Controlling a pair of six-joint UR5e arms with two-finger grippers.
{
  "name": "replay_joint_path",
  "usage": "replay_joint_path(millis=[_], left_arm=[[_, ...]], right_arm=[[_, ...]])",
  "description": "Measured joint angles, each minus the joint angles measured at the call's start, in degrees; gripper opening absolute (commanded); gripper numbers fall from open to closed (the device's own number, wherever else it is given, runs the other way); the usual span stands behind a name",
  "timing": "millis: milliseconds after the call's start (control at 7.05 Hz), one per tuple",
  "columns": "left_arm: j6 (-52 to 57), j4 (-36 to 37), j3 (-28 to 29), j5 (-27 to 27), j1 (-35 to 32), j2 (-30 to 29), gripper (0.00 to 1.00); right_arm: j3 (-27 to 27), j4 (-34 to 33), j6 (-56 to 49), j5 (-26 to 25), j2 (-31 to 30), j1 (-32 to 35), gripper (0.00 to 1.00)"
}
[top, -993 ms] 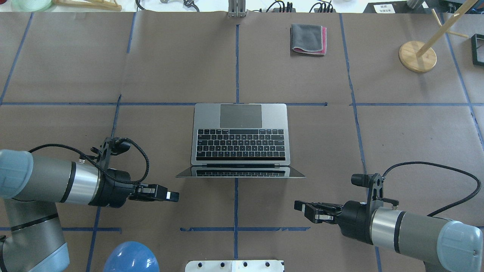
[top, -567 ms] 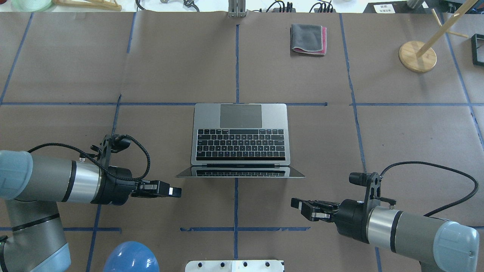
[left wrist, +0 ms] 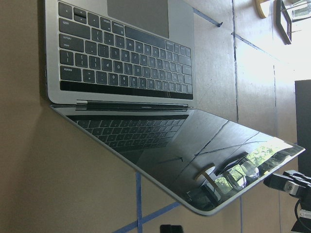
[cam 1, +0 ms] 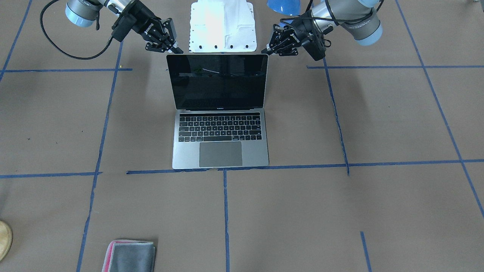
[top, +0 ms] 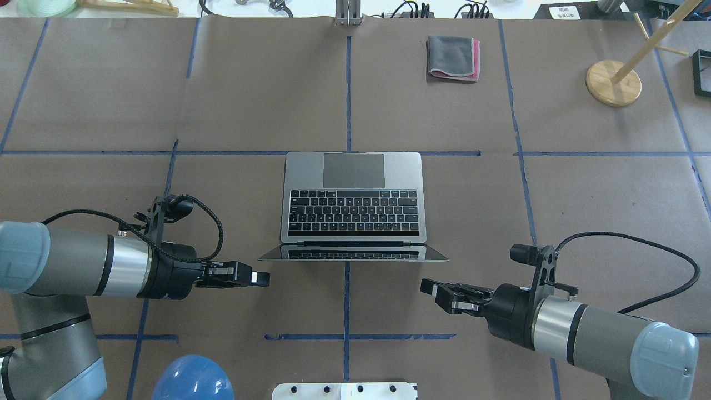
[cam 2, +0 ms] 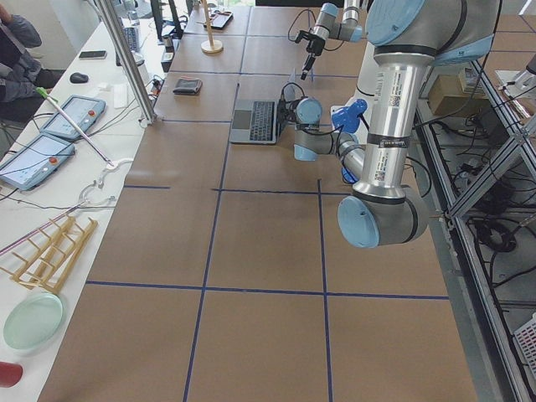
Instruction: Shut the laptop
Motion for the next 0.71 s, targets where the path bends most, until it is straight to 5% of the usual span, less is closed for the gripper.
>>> replay_joint_path(millis=[709], left_arm=[[-0.19,0.08,-0.04,3.93,0.07,-0.24,0.0]], right_arm=[[-0.13,-0.98,0.0,-0.6,0.03,2.42,0.0]])
